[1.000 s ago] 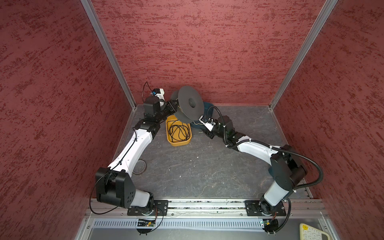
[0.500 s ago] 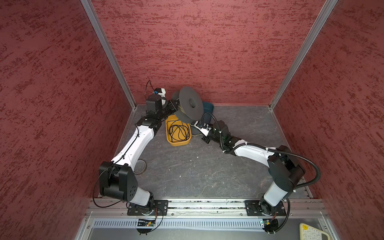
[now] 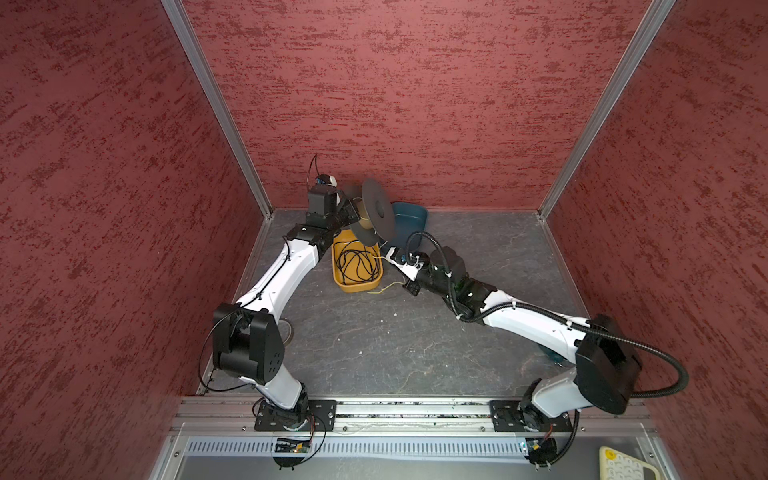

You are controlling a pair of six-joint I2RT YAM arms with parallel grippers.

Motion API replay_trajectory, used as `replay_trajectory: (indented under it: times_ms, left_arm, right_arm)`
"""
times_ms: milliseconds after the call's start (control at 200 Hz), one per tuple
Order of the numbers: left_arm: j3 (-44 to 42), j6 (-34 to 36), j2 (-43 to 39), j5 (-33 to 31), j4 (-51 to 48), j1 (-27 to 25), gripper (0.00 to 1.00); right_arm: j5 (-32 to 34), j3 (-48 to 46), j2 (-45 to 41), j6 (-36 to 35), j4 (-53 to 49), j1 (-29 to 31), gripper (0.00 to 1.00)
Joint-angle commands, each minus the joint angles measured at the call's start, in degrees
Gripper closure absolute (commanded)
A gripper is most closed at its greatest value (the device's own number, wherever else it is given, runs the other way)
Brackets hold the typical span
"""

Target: Wrap the cables

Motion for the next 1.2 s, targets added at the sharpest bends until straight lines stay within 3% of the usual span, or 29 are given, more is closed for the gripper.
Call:
replay_trajectory:
  times_ms: [0, 456, 907, 1197]
  left_arm:
    - [3.3, 2.3, 0.7, -3.0, 2.8, -1.2, 1.0]
    - [3.2, 10.1, 1.7, -8.8, 0.1, -6.3, 1.0]
    - [0.6, 14.2, 0.8, -14.7, 0.5, -11.0, 1.0]
    - [-4.9, 17.4, -1.7, -15.3, 4.8, -12.5, 1.0]
  right_arm:
    - [-3.6, 3.0, -1.6, 1.5, -1.8, 1.1, 1.0]
    - [-0.7, 12.8, -2.3, 3.4, -4.0, -0.4, 1.0]
    - [-2.2, 18.3, -2.5, 8.4, -7.7, -8.8, 1.0]
    - [-4.3, 23.1, -0.3, 11.5, -12.2, -15.6, 1.0]
